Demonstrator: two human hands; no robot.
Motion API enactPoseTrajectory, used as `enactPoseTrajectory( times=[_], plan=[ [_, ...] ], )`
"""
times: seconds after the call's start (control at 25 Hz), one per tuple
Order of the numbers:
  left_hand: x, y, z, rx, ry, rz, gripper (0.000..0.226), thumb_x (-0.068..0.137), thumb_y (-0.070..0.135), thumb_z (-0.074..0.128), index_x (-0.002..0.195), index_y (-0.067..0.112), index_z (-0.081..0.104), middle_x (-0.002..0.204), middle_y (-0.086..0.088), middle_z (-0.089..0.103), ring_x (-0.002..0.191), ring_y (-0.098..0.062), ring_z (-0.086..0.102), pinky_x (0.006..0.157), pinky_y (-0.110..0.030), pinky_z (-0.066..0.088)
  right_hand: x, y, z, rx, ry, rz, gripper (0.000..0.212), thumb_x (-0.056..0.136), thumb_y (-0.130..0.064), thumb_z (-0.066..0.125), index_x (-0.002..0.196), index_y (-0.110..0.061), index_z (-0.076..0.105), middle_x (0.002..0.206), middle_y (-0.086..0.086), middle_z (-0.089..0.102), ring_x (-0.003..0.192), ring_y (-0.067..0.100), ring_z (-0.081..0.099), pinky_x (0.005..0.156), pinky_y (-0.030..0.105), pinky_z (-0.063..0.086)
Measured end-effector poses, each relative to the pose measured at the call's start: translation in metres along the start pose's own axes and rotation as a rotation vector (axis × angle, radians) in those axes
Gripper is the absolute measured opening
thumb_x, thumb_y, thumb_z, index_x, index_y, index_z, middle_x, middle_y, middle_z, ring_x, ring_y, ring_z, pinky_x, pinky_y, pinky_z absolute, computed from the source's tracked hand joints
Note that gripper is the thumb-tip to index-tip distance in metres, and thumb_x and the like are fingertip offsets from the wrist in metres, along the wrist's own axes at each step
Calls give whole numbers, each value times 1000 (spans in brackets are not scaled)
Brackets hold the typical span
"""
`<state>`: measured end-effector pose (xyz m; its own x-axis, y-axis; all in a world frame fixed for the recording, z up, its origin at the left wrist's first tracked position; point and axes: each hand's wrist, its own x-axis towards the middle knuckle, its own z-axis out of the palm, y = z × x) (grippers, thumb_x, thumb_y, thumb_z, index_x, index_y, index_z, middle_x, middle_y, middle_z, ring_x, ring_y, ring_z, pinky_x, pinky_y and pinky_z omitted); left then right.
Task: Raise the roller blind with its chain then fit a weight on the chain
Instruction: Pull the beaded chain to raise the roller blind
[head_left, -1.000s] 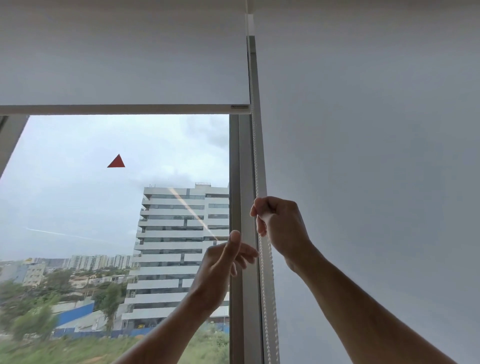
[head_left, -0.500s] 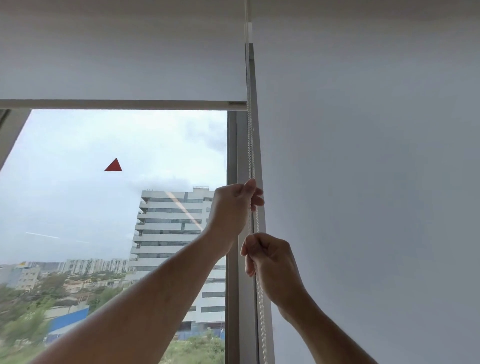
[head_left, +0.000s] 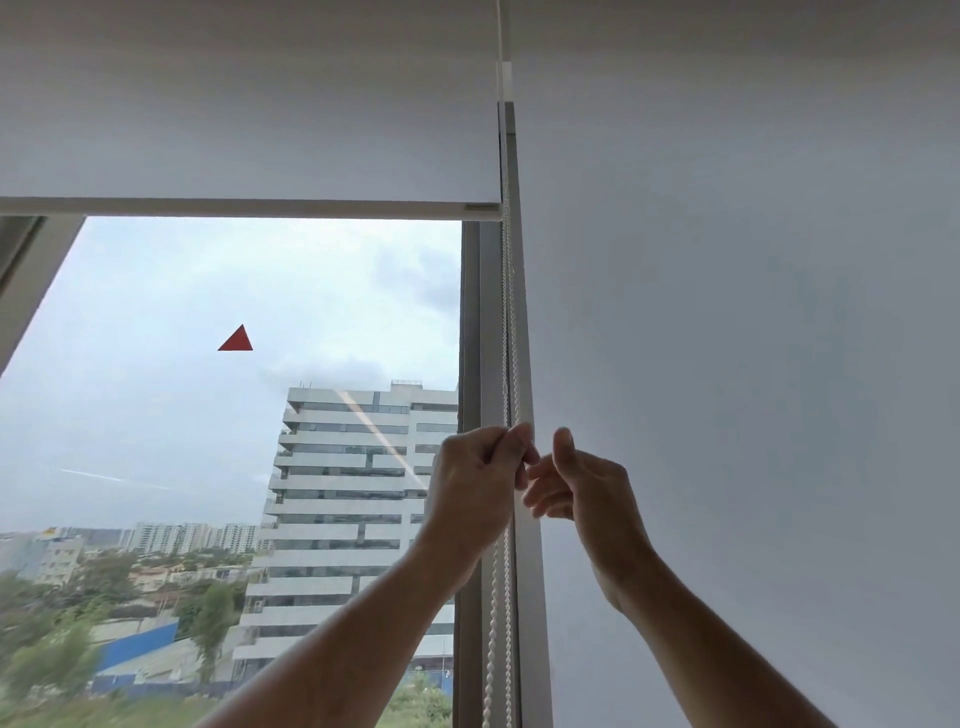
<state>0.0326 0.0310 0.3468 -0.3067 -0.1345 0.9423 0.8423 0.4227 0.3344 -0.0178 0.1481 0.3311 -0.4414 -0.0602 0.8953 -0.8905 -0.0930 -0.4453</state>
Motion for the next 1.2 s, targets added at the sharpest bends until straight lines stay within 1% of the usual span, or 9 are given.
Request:
enactPoseTrajectory(
  times=[0.12, 0.28, 0.52, 0.64, 0.72, 0.84, 0.92, 1.08, 1.2],
  plan=[
    [-15, -3, 3, 22, -16, 19, 40, 94, 34, 59, 60, 17, 69, 44, 9, 55, 46, -7, 49, 53, -31, 47, 19, -19, 6, -38, 87, 7, 56, 91, -61, 39, 79, -19, 73, 68, -1, 75, 66, 13, 73, 69, 29, 55],
    [-30, -13, 1, 31, -30, 29, 39, 95, 29, 59, 59, 17, 67, 43, 10, 54, 43, -2, 46, 50, -20, 40, 44, -52, 16, -16, -1, 31, 45, 104, -43, 39, 86, -16, 71, 63, -4, 74, 55, 6, 69, 63, 28, 48],
    [-43, -21, -5, 61, -55, 39, 36, 95, 32, 60, 63, 19, 69, 44, 10, 57, 43, -3, 48, 50, -21, 38, 49, -65, 27, 23, -19, -28, 43, 102, -4, 38, 66, -14, 61, 46, -4, 55, 39, 4, 50, 43, 17, 45],
    [-46, -22, -14, 47, -100, 34, 47, 90, 59, 51, 71, 23, 74, 55, 9, 68, 48, 2, 55, 52, -12, 39, 43, -62, 26, -31, 8, -113, 43, 101, -5, 39, 64, -13, 59, 47, -2, 54, 39, 3, 49, 43, 18, 45],
    [-43, -24, -17, 77, -78, 58, 60, 88, 65, 39, 71, 21, 76, 61, 10, 72, 58, 2, 64, 60, -15, 45, 40, -62, 23, -67, 25, -154, 43, 103, -8, 39, 65, -11, 60, 52, 3, 55, 41, 3, 49, 44, 18, 45],
    [-27, -19, -23, 141, 45, 59, 64, 95, 61, 32, 73, 20, 76, 65, 9, 73, 63, 1, 67, 66, -26, 48, 31, -59, 21, -119, 17, -185, 41, 105, -11, 40, 70, -6, 62, 56, 6, 57, 43, 2, 52, 46, 17, 47],
    [-11, -10, -28, 192, 93, 69, 52, 93, 53, 39, 78, 19, 76, 71, 7, 74, 64, 0, 67, 68, -27, 51, 22, -56, 22, -141, 4, -201, 41, 105, -10, 40, 69, -9, 61, 55, 4, 58, 43, 1, 54, 47, 14, 47],
    [20, 16, -32, 177, 82, 100, 43, 97, 43, 46, 91, 13, 77, 81, 2, 75, 73, -2, 66, 74, -29, 53, 5, -48, 27, -182, -5, -199, 43, 105, -12, 40, 67, -14, 60, 52, -1, 59, 42, 1, 54, 50, 17, 50],
    [36, 34, -26, 103, 38, 54, 36, 96, 44, 51, 81, 21, 74, 78, 5, 73, 71, -5, 65, 71, -30, 51, -9, -40, 29, -166, -25, -159, 43, 106, -11, 40, 68, -16, 59, 53, 1, 59, 43, 2, 53, 50, 16, 48]
  ],
)
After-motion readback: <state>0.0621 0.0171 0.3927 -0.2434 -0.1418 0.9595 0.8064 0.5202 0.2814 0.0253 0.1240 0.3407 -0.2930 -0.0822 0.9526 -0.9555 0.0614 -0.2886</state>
